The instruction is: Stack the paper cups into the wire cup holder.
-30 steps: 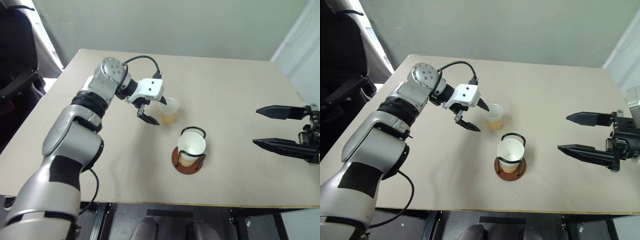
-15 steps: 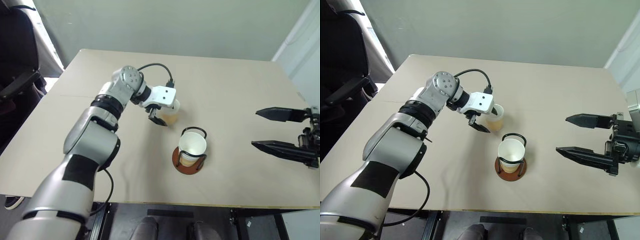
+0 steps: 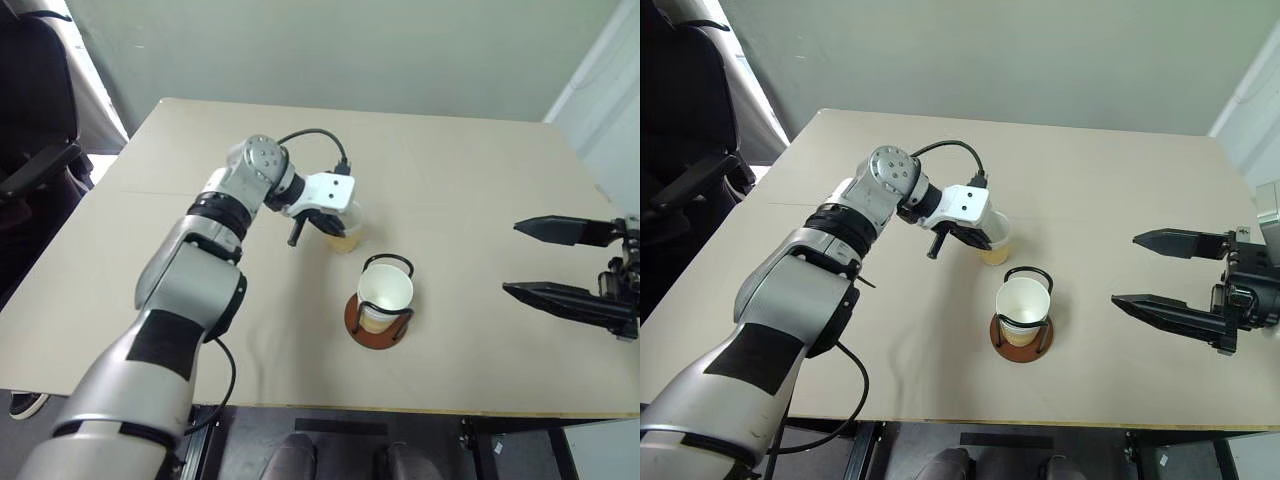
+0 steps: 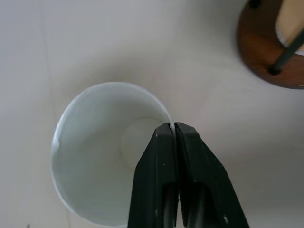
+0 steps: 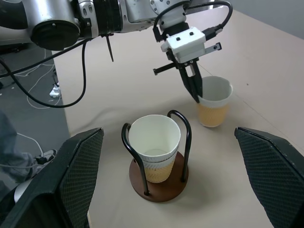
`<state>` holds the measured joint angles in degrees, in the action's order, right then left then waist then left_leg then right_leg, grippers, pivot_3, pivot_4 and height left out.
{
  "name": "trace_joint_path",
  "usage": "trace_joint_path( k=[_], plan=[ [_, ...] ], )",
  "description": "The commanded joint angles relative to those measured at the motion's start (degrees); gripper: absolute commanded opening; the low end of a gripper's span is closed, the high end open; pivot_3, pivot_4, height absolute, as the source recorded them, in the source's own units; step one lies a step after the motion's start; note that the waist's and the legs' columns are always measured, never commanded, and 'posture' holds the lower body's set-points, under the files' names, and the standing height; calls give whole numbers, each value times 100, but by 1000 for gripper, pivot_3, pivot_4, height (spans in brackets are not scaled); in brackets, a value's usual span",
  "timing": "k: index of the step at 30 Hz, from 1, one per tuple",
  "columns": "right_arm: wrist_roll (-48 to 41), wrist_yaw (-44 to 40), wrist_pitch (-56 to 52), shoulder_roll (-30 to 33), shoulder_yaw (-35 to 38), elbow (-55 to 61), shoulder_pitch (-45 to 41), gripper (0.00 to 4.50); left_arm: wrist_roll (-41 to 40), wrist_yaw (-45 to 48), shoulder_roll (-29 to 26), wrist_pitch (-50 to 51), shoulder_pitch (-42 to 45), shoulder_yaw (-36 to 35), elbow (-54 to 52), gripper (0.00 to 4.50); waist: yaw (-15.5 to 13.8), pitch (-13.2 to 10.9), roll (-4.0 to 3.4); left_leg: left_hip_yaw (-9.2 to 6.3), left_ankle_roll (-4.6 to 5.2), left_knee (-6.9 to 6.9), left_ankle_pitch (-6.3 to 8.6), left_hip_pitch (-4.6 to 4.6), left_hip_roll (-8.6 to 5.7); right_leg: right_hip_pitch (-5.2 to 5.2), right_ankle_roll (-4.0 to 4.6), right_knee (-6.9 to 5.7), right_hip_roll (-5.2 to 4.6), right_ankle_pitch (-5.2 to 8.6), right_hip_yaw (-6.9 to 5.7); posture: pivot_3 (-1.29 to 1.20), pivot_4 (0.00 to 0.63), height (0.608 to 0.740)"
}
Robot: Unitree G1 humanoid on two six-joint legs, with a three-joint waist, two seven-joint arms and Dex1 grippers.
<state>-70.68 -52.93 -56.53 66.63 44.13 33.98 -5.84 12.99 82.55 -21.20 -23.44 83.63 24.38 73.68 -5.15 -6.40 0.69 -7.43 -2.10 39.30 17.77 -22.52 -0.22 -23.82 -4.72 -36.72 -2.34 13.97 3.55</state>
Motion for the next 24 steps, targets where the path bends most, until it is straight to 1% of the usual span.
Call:
trace_joint_path(
  k=[1,3,6,9,11,13,15,17,19,24],
  plan=[
    [-11,-26,119,79,121,-53,-76,4500,-178,349,-96,-7,195,-331,-242,29,1,0,0,0,0,0,0,0,0,0,0,0,1,0,-1,0,150,740],
    [12,-47,139,92,107,-80,-91,4500,-398,663,-95,74,325,-577,-336,29,-1,0,0,-1,1,1,0,0,0,0,-1,-1,0,1,-1,0,150,740],
    [27,-90,144,134,129,-138,-119,4500,-1000,976,-63,386,667,-947,-586,29,-3,-1,2,-5,6,13,3,-8,-3,-1,-6,-4,-1,3,-1,0,150,740],
    [27,-133,135,168,161,-187,-133,4500,-1678,995,-110,751,920,-941,-929,29,-3,-1,2,-6,17,37,10,-31,-3,-6,-12,-3,-4,2,-1,0,150,740],
    [-11,-209,49,215,238,-208,-71,4500,-2836,995,-362,1449,964,-553,-1775,29,5,-1,1,-3,22,42,13,-32,-5,-6,-14,-2,-9,2,2,0,150,740],
    [51,-376,-31,249,355,-172,88,4500,-4105,995,-873,2097,806,121,-2905,29,20,-1,1,9,23,39,13,-32,-5,-7,-17,-2,-5,3,7,0,150,740],
    [87,-498,-83,266,511,-174,203,4500,-4908,995,-1412,2303,647,825,-3737,29,46,2,-5,13,22,35,13,-30,-3,-11,-17,-6,-2,3,6,0,150,740],
    [97,-561,-125,293,667,-214,262,4500,-5389,995,-1836,2268,597,1426,-4253,29,54,5,-9,18,21,31,14,-18,0,-12,-17,-11,-4,3,7,0,150,740],
    [185,-607,-168,308,809,-229,343,4500,-5790,995,-2144,2198,602,1888,-4620,29,50,4,-9,2,21,32,14,3,0,-7,-16,-13,-12,3,20,0,150,740],
    [193,-581,-188,252,901,-121,455,4500,-6180,995,-2395,1904,694,2713,-4906,29,49,1,-5,-21,28,68,18,20,-4,13,-16,-16,-22,3,34,0,150,740]
  ],
)
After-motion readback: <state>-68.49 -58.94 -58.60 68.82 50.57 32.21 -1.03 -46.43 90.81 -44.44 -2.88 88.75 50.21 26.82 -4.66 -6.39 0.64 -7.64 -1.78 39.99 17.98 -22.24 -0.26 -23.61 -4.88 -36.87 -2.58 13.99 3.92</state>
